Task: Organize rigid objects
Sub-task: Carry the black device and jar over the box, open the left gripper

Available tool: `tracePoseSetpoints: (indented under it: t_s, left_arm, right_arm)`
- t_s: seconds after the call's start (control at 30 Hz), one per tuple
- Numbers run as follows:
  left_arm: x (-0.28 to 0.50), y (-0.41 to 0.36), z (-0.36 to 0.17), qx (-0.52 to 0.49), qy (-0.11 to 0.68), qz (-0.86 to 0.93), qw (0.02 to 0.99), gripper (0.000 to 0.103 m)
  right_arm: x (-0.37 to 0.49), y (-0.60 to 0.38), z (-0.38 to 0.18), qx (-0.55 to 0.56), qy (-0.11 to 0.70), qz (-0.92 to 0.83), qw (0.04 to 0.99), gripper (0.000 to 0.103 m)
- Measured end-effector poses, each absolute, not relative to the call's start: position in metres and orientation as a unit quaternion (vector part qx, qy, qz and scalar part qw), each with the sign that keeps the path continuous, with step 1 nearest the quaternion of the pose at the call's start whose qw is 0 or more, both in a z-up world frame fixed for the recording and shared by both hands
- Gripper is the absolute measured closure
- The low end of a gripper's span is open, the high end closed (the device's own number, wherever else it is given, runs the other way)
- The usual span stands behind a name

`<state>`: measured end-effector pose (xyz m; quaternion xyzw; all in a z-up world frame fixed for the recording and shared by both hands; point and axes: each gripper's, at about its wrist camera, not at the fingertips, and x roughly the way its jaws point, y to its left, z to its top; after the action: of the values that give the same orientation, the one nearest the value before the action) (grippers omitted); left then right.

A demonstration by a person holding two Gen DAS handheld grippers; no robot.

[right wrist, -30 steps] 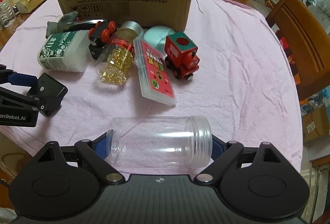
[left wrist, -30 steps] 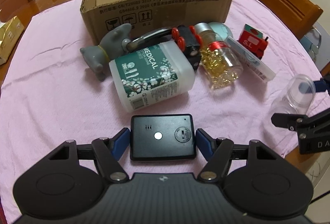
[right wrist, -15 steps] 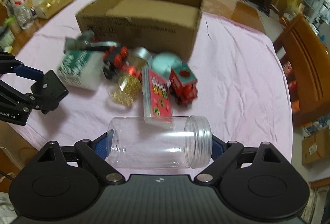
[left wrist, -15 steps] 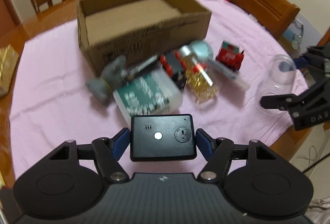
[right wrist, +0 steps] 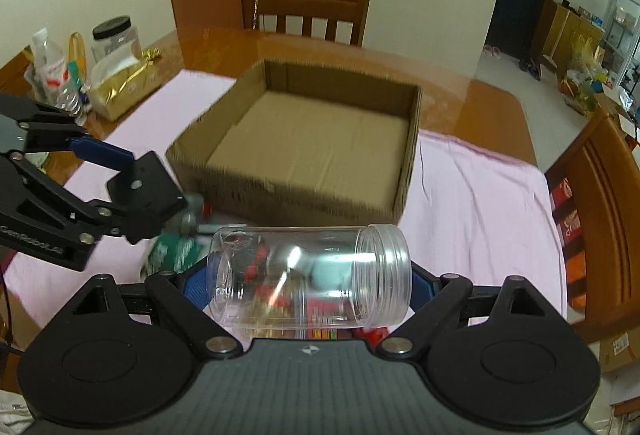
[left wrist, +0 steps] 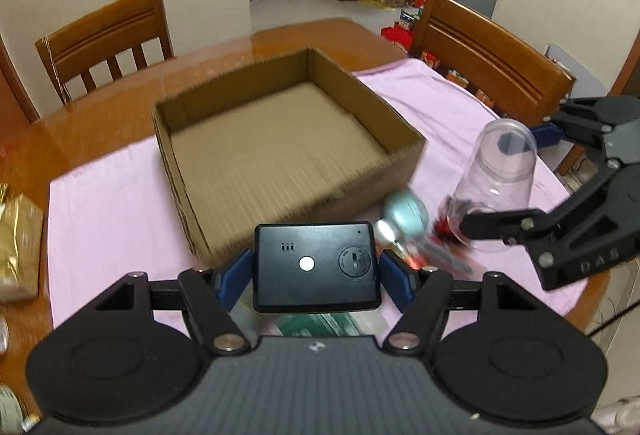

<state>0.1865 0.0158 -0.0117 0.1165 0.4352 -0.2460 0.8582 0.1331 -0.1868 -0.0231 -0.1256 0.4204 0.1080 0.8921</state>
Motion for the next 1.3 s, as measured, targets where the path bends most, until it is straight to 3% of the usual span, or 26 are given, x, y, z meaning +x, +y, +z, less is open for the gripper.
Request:
tracePoseSetpoints:
  t_s: [0.47, 1.03, 1.3]
  left_arm:
    - [0.293, 0.013, -0.007, 0.109, 0.413, -0.217, 0.878, 0.034]
    - [0.394, 0.001, -0.089, 0.086, 0.459, -0.143, 0.873, 0.033]
    - [0.388, 0.014, -0.058, 0.072, 0.417, -0.118, 0.899, 0.009]
  right_arm:
    - [0.21, -0.177, -0.012, -0.134, 0.405, 0.109, 0.898, 0.01]
    - [0.271, -0.193, -0.034, -0.12, 0.434, 0.103, 0.887, 0.01]
    - [0.283, -0.195, -0.036, -0.121, 0.437, 0.098, 0.886, 0.01]
